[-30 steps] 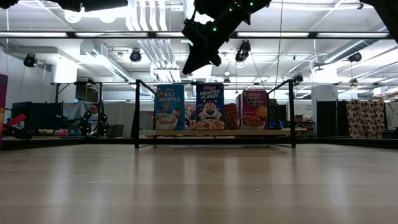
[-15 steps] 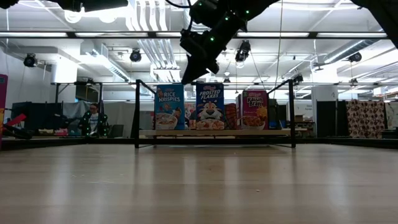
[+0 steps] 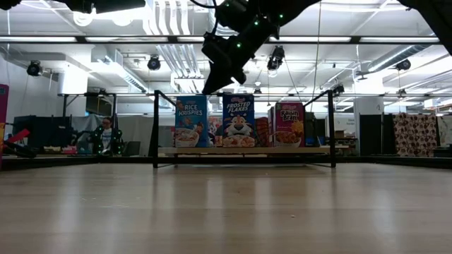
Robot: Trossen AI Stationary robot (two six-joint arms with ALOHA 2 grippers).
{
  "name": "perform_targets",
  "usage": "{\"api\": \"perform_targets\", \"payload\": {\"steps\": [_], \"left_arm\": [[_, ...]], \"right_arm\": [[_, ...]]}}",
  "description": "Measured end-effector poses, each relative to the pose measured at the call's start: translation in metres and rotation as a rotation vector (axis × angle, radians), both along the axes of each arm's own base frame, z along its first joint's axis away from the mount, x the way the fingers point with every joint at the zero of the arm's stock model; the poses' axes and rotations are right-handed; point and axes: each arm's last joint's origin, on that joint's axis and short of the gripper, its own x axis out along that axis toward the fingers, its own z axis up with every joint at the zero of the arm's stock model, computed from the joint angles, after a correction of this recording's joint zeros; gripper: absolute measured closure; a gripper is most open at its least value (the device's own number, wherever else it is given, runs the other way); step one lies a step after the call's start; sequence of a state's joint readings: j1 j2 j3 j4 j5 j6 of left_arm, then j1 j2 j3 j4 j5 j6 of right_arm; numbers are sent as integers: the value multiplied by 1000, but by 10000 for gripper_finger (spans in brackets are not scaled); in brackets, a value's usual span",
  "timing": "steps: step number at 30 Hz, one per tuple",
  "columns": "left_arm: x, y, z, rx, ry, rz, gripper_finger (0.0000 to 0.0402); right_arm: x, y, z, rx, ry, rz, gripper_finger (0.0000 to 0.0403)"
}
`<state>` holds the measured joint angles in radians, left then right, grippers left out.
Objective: Stack cereal on shelf
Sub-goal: Put the blue cereal box on the shelf aligned with the other blue cereal box
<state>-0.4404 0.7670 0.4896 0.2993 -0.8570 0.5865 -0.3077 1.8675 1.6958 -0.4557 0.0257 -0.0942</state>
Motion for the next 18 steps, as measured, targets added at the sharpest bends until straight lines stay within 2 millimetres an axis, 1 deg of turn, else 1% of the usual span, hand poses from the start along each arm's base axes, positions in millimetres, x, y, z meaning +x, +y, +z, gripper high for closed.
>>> {"api": "perform_targets", "payload": {"steps": [18], "left_arm": [[0, 0, 2, -3, -6, -3, 288]], "right_arm": [[4, -1, -8, -67, -60, 40, 394]]}}
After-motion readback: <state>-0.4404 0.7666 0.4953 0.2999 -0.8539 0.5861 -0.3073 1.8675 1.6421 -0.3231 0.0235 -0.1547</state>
